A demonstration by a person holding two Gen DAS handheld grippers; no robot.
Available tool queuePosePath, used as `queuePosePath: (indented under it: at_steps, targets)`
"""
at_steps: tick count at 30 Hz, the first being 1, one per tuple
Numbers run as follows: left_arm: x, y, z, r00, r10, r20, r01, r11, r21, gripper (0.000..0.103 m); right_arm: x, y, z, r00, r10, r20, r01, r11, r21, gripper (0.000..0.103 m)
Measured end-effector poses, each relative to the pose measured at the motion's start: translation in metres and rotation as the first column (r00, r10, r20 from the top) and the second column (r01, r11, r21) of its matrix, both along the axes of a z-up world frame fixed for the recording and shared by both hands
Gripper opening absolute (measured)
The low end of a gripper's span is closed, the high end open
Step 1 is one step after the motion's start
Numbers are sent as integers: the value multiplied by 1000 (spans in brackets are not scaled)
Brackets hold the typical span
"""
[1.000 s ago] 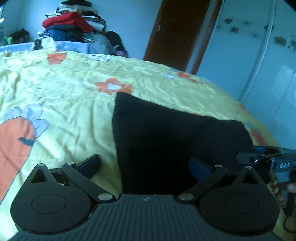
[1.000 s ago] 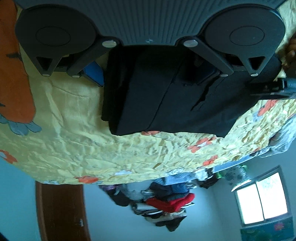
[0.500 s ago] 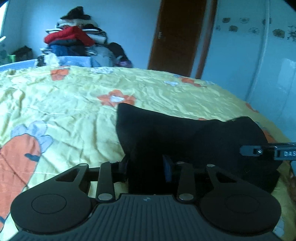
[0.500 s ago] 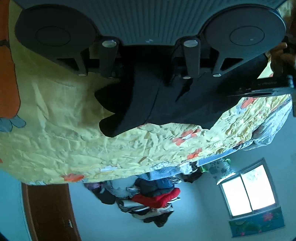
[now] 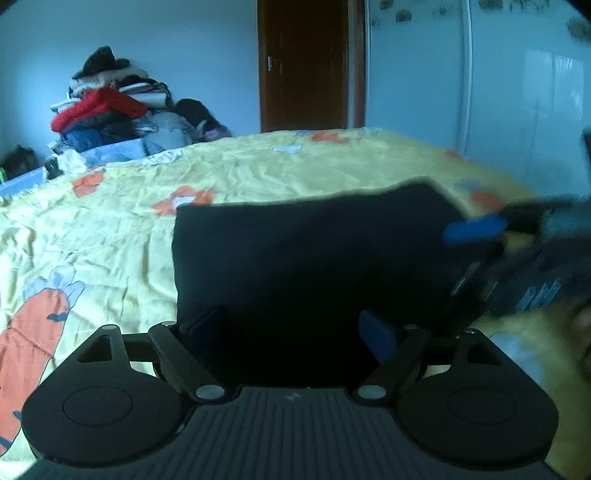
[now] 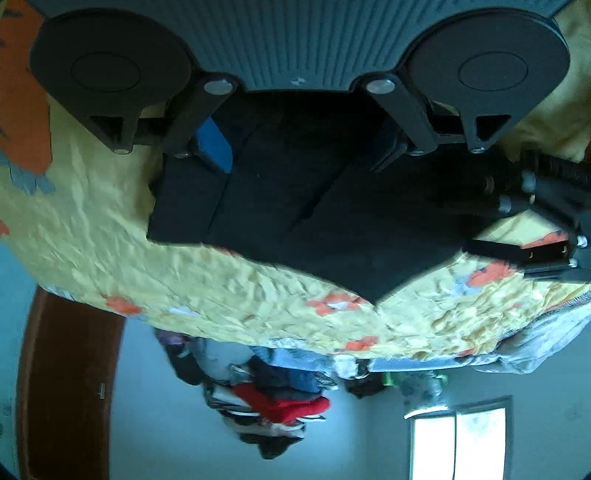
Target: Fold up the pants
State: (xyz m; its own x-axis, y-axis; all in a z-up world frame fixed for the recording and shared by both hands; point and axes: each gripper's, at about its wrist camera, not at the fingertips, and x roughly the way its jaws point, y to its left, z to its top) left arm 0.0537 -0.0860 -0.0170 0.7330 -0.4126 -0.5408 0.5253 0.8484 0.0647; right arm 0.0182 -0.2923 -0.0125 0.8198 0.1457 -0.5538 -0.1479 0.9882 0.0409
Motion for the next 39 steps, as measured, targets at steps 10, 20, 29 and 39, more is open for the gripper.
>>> queuePosePath:
  at_steps: [10,20,29,39]
  targets:
    - [-27,13,6,980,201,-11,-201,979,-16,101,-30,26,-2,998,-56,-18,55,994,-92,93]
    - [-64,8,-4,973,216,-79,-212,976,53,102,-67,50,7,976,-170,-134,162,985,-62,103]
    - [-71,7,-10,966,249,-64,-245,968,57,103,-77,42,-9,953,-269,-144,265,963,-43,103]
    - [-67,14,-12,957,265,-116,-266,964,10,103,-83,42,-14,957,-271,-107,268,963,-40,103]
